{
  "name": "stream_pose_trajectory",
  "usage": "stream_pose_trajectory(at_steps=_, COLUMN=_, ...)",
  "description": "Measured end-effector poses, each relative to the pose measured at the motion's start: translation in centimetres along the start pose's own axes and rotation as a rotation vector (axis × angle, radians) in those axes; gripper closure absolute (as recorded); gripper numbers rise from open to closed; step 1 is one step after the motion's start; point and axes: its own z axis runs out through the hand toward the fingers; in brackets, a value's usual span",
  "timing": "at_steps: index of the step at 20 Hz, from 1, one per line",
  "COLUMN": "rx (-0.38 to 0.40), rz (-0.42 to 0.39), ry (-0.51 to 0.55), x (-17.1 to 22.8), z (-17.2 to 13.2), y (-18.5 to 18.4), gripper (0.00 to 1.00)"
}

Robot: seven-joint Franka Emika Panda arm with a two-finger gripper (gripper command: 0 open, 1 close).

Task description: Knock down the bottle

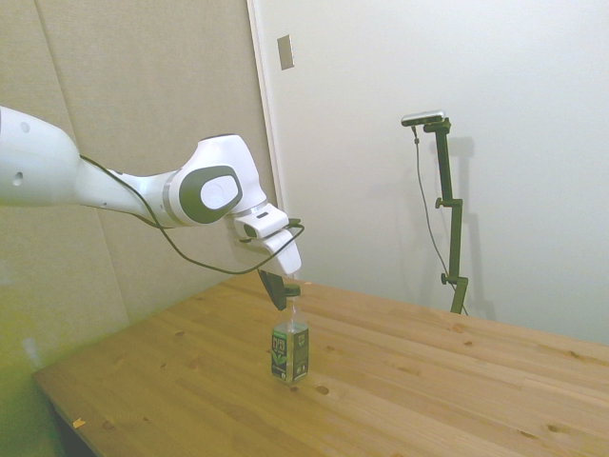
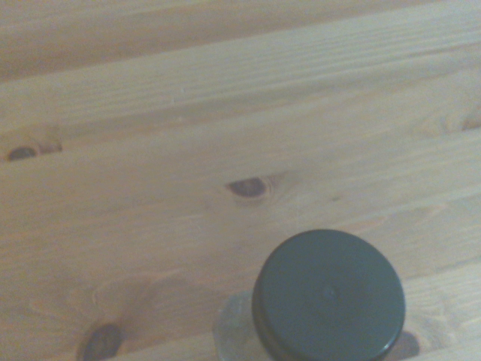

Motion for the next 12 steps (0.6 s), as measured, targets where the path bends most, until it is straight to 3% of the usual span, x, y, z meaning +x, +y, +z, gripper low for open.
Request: stream_pose_trajectory(at_steps=12, rx=0.057, rz=0.080, ry=0.071, x=4.1, z=2.7, y=-5.1, gripper=1.00)
